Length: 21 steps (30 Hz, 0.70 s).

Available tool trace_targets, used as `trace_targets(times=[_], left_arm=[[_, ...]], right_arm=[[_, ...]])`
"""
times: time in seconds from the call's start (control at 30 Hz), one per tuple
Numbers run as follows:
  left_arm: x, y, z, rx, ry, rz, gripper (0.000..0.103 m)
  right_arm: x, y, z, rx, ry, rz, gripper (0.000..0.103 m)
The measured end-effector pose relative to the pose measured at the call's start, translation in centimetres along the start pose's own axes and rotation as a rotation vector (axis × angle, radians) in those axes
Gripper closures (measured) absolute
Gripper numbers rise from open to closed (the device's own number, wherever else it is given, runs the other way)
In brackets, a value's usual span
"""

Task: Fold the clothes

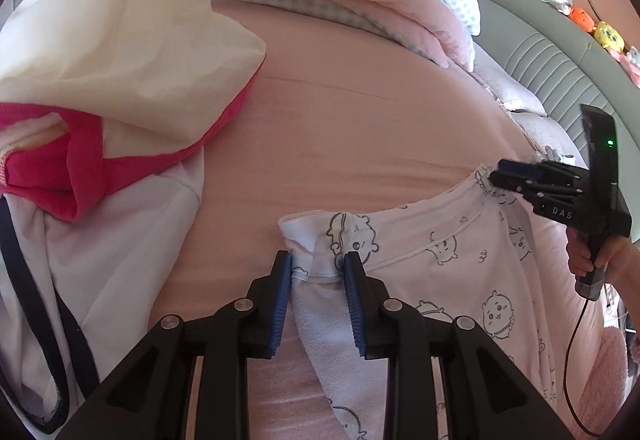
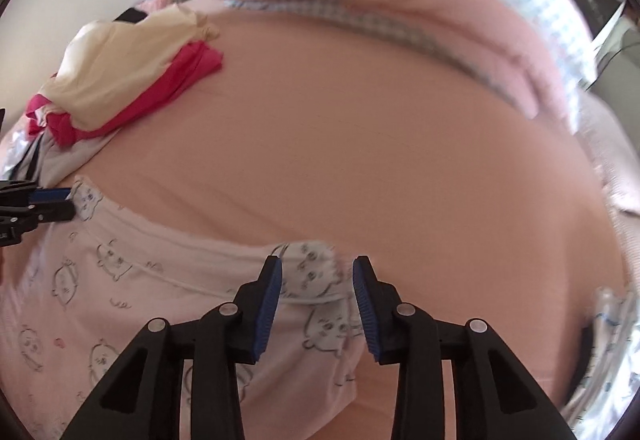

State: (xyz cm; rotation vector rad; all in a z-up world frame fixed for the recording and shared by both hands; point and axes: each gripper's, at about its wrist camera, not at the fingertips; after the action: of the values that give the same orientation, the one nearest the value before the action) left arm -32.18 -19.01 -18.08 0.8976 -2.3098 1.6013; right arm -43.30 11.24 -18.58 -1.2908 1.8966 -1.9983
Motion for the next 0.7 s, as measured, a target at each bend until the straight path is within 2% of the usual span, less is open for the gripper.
trace_targets(times=[0.07, 0.13, 0.17, 0.2, 0.3, 0.4, 0.43, 0.47, 0.53, 0.6, 0.7], left_arm=[[-0.3, -0.1, 0.1, 0.000, 0.004, 0.002, 0.079], [-0.4, -0.2, 0.0, 0.003, 0.012, -0.010, 0.080], [-0.5, -0.4, -0.1, 0.004, 0.019, -0.024, 0.087], [-0.5, -0.8, -0.2, 0.003, 0.021, -0.042, 0.091], [-0.5, -1.7, -0.8, 0.000, 0.037, -0.086, 0.091], [-0.3, -1.9, -1.3, -0.010, 0.061, -0.094, 0.090], [-0.2, -1.4, -1.3, 0.007, 0.062, -0.073, 0.087], [0.0, -0.2, -1.1, 0.058, 0.059, -0.030, 0.087], [0.1, 1.9, -0.6, 0.131, 0.050, 0.031, 0.079], [0.4, 0.8, -0.5, 0.126, 0.021, -0.030, 0.078], [0.4, -1.9, -1.1, 0.156, 0.014, -0.165, 0.078]], right_arm=[[0.0, 1.3, -0.1, 0.022, 0.005, 0.048, 0.067], [-0.2, 1.0, -0.2, 0.032, 0.018, 0.023, 0.071], [-0.2, 0.6, 0.1, 0.029, 0.016, 0.009, 0.089], [-0.1, 0.2, 0.4, 0.027, 0.013, -0.004, 0.101], [-0.3, -1.4, 0.5, 0.027, 0.028, -0.054, 0.101], [-1.0, -3.4, -0.5, 0.019, 0.081, -0.098, 0.101], [-1.1, -3.5, -0.8, 0.013, 0.090, -0.096, 0.101], [-1.3, -3.6, -1.2, 0.006, 0.098, -0.092, 0.101], [-1.5, -2.3, -2.0, -0.025, 0.097, -0.038, 0.101], [-1.2, 0.2, -3.1, -0.019, 0.128, 0.025, 0.099], [-1.2, -0.1, -3.2, -0.004, 0.131, -0.005, 0.092]])
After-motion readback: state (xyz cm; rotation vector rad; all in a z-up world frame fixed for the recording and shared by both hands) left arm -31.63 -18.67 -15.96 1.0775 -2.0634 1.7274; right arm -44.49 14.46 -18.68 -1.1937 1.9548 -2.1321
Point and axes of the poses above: each gripper's, at about its wrist camera, not at the fingertips, and y roughly the way its jaws point, z to its left, x to its top, and after that the axes turned 12 degrees about -y, right-handed
